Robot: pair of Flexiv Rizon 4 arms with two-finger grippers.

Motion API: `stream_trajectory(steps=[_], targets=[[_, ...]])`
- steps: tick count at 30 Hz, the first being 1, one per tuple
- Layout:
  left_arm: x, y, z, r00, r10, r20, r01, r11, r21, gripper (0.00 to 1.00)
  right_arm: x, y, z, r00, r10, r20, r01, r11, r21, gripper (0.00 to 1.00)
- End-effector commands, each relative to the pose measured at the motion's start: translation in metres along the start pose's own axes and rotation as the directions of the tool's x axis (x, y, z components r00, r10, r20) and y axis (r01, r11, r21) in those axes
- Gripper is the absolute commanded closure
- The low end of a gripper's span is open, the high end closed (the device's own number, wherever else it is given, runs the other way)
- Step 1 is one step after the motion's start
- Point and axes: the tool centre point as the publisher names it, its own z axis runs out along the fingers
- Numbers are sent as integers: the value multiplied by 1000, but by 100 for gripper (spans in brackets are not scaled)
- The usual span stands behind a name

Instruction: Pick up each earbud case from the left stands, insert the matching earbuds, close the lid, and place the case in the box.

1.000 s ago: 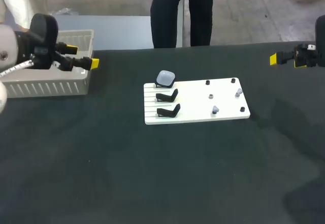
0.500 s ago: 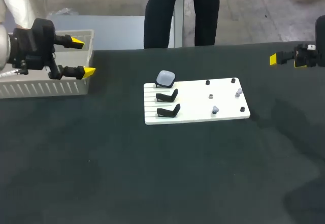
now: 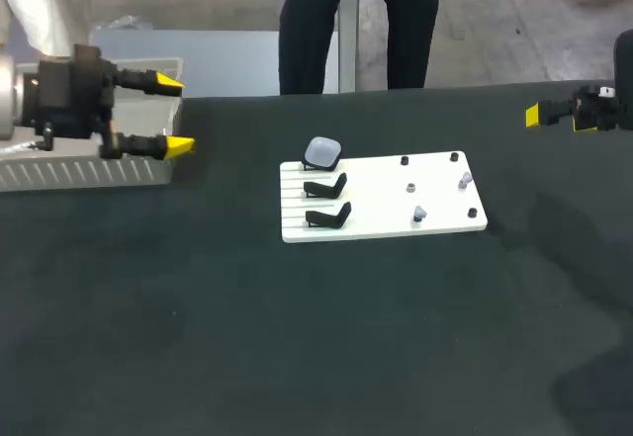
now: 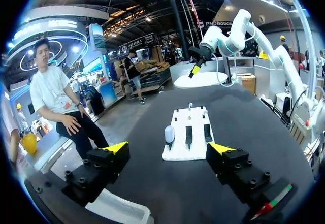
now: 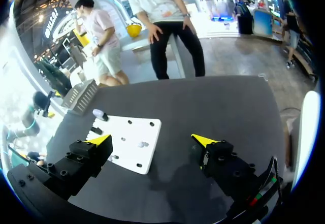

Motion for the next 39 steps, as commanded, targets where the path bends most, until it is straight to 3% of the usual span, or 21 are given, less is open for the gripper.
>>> stream_trajectory(steps=[1,11,20,37,39], targets=[[6,-4,36,1000,-14,9,14,1000,1,0,0,-1,0,1000,-1,1,1,1000,-1,0],[15,5,103,998,-47,41,41,989,140,0,0,-1,0,1000,-1,1,1,1000,-1,0],[18,4,135,997,-65,47,57,985,165,0,0,-1,0,1000,-1,1,1,1000,-1,0],[18,4,135,997,-65,47,57,985,165,0,0,-1,0,1000,-1,1,1,1000,-1,0],[23,7,141,995,-99,-31,102,985,137,0,0,-1,0,1000,-1,1,1,1000,-1,0]])
